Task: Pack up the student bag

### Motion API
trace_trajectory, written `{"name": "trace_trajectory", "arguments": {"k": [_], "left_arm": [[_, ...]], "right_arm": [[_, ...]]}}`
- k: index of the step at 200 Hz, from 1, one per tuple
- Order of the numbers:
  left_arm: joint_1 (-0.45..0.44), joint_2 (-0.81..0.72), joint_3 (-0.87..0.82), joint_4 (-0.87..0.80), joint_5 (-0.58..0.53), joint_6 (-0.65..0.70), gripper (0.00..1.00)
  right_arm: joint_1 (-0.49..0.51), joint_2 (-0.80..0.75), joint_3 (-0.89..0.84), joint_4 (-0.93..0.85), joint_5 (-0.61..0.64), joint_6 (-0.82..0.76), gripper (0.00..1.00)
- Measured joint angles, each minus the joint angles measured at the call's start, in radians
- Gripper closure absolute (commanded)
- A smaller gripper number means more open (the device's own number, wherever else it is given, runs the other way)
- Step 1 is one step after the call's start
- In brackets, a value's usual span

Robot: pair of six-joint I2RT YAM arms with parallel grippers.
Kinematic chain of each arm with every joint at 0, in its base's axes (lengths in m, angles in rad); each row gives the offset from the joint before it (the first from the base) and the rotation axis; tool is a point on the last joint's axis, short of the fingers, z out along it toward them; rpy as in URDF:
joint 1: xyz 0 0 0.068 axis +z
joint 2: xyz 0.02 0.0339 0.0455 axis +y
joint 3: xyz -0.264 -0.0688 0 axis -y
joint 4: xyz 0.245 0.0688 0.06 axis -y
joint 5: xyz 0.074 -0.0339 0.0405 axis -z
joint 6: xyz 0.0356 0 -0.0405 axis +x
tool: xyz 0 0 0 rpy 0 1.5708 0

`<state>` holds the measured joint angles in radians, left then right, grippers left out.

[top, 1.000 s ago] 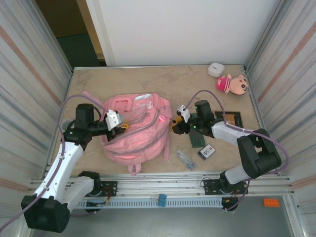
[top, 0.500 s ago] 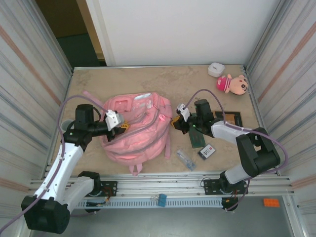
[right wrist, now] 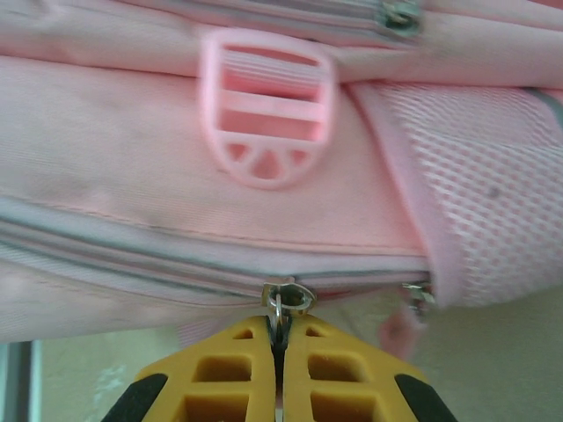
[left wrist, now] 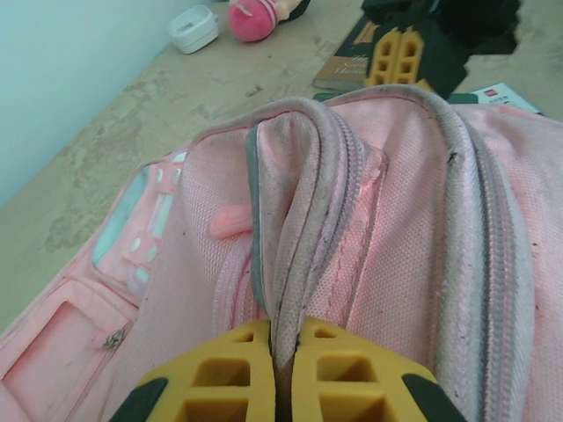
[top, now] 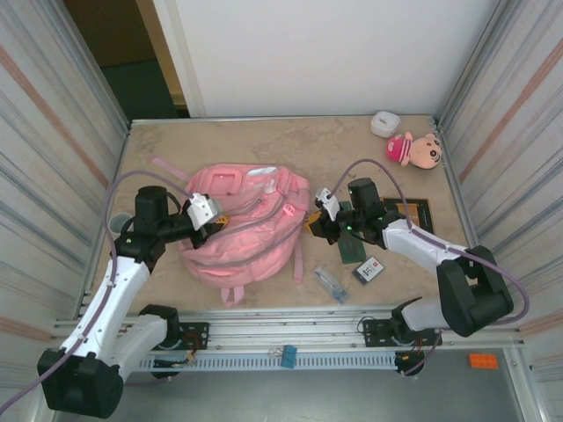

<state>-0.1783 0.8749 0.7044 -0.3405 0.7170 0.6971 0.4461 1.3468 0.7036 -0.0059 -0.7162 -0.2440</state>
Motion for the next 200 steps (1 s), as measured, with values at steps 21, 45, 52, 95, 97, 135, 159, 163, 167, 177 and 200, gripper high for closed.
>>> {"name": "trace_trajectory", "arguments": {"k": [21,45,52,95,97,135,159,163,167,177,200], "left_arm": [[-0.072,0.003,-0.002,0.028,-0.092,-0.015,1.00],[-0.153,0.034,-0.002,0.069,-0.203,-0.050,1.00],[-0.171,0.047,-0.002,0.085,-0.233,-0.067,1.00],[-0.284,0.106,-0.002,0.181,-0.443,-0.180,1.00],[-0.291,0.109,-0.002,0.184,-0.454,-0.185,1.00],[-0.412,0.179,0.027,0.212,-0.643,-0.300,1.00],[-0.483,0.206,0.048,0.212,-0.769,-0.381,1.00],[-0.496,0.211,0.050,0.212,-0.793,-0.394,1.00],[-0.506,0.213,0.051,0.212,-0.810,-0.407,1.00],[-0.533,0.220,0.053,0.211,-0.863,-0.446,1.00],[-0.569,0.237,0.067,0.207,-0.957,-0.564,1.00]], "right_arm": [[0.026,-0.036,0.019,-0.070,-0.007,0.002,1.00],[0.047,-0.051,0.045,-0.138,-0.011,0.026,1.00],[0.055,-0.051,0.053,-0.154,-0.011,0.034,1.00],[0.145,-0.067,0.090,-0.199,0.006,0.126,1.00],[0.151,-0.069,0.091,-0.200,0.010,0.133,1.00],[0.235,-0.077,0.108,-0.204,0.079,0.312,1.00],[0.277,-0.085,0.127,-0.212,0.142,0.394,1.00],[0.282,-0.087,0.132,-0.216,0.151,0.406,1.00],[0.285,-0.090,0.135,-0.217,0.158,0.415,1.00],[0.290,-0.099,0.143,-0.228,0.180,0.434,1.00],[0.289,-0.106,0.181,-0.272,0.224,0.468,1.00]]}}
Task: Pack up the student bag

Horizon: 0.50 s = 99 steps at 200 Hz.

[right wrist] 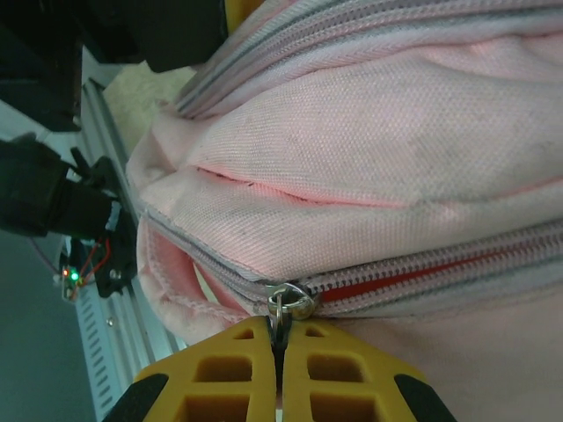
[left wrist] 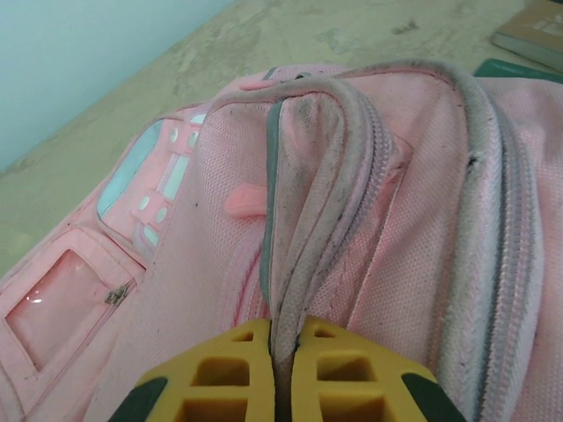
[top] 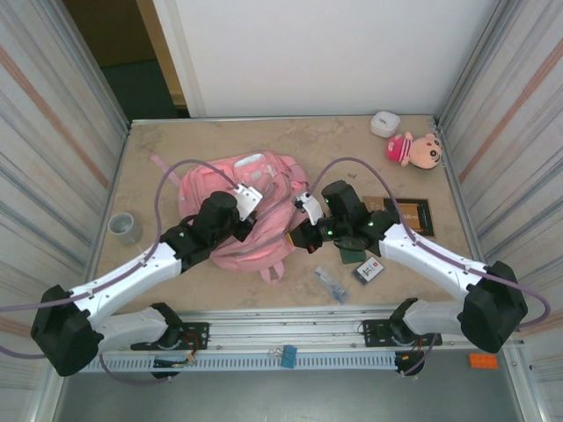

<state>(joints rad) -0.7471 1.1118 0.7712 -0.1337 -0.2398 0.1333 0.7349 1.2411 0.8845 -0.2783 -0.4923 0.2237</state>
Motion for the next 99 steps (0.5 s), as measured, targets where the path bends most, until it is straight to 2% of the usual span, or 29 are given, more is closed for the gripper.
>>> {"name": "trace_trajectory", "arguments": {"k": [37,80,99], "left_arm": [[-0.021,0.017,0.038,-0.026,-0.093,-0.163,1.00],[-0.034,0.068,0.082,-0.055,-0.140,-0.244,1.00],[-0.034,0.107,0.112,-0.067,-0.155,-0.267,1.00]], "right_arm": [[0.000,0.002,0.087,-0.076,0.050,0.060,1.00],[0.007,0.023,0.115,-0.110,0.060,0.216,1.00],[0.043,0.033,0.116,-0.111,0.077,0.278,1.00]]}}
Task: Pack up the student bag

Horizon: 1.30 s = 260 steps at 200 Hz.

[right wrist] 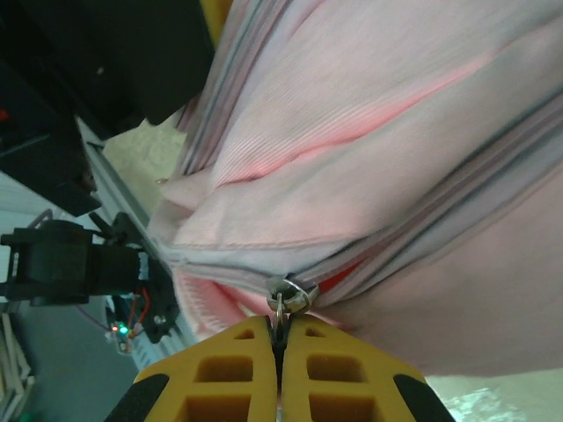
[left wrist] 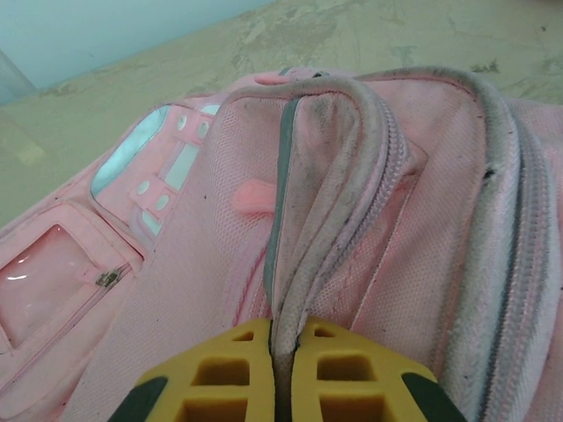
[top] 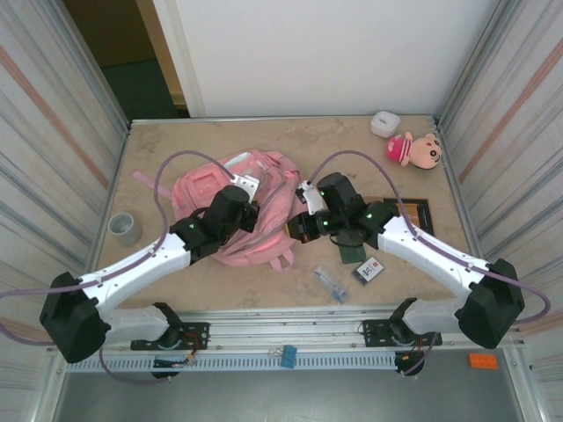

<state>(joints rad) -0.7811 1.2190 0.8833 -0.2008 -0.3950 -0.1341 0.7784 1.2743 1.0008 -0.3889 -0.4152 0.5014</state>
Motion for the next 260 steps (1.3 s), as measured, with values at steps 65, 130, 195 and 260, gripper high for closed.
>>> {"name": "trace_trajectory", "arguments": {"k": [65,130,195,260], "left_arm": [[-0.007,0.113,0.087,-0.034,-0.026,-0.074,1.00],[-0.003,0.123,0.082,0.004,-0.005,-0.045,1.00],[0.111,0.032,-0.083,0.147,0.358,0.136,1.00],[0.231,-0.046,-0.122,0.162,0.662,0.274,1.00]], "right_arm": [[0.138,0.033,0.000,0.061,0.082,0.166,1.00],[0.161,0.045,-0.023,0.153,0.114,0.285,0.68],[-0.035,-0.100,-0.144,0.249,0.036,0.428,0.28],[-0.082,-0.068,-0.171,0.342,0.011,0.624,0.25]]}}
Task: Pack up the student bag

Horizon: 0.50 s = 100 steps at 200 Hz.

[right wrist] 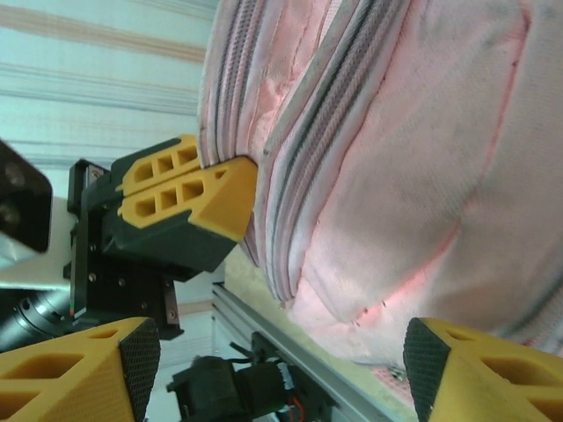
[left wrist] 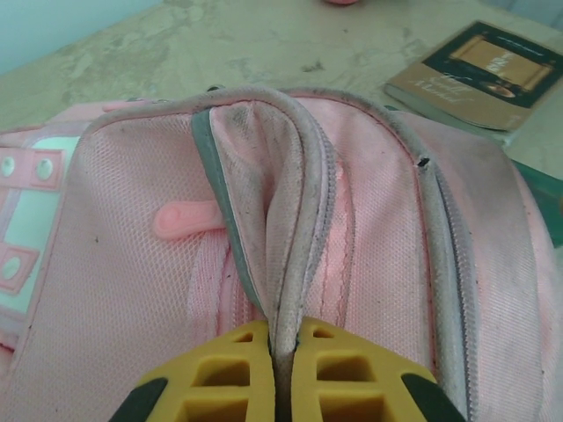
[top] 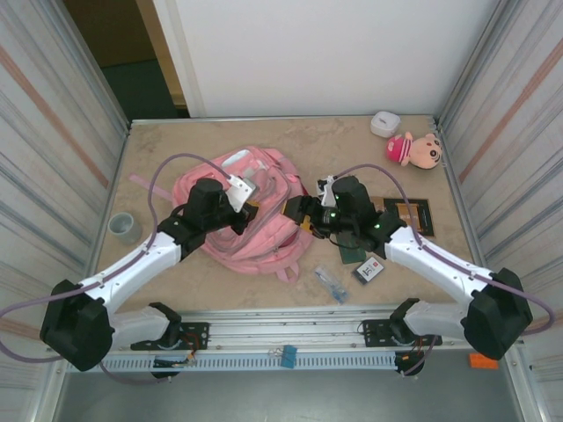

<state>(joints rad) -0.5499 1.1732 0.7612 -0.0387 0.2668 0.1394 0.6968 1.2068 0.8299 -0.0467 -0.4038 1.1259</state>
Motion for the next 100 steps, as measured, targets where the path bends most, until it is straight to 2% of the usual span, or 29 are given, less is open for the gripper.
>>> {"name": "trace_trajectory", "arguments": {"k": [22,51,100], "left_arm": [[0.021,0.000,-0.005,-0.002,0.072,0.026,1.00],[0.035,0.000,-0.005,-0.005,0.101,0.049,1.00],[0.082,-0.001,-0.005,-0.009,0.172,0.078,1.00]], "right_arm": [[0.005,0.024,-0.006,0.011,0.026,0.049,0.25],[0.011,0.028,-0.019,-0.002,0.083,0.079,0.23],[0.003,-0.047,-0.082,-0.025,0.124,0.078,0.22]]}}
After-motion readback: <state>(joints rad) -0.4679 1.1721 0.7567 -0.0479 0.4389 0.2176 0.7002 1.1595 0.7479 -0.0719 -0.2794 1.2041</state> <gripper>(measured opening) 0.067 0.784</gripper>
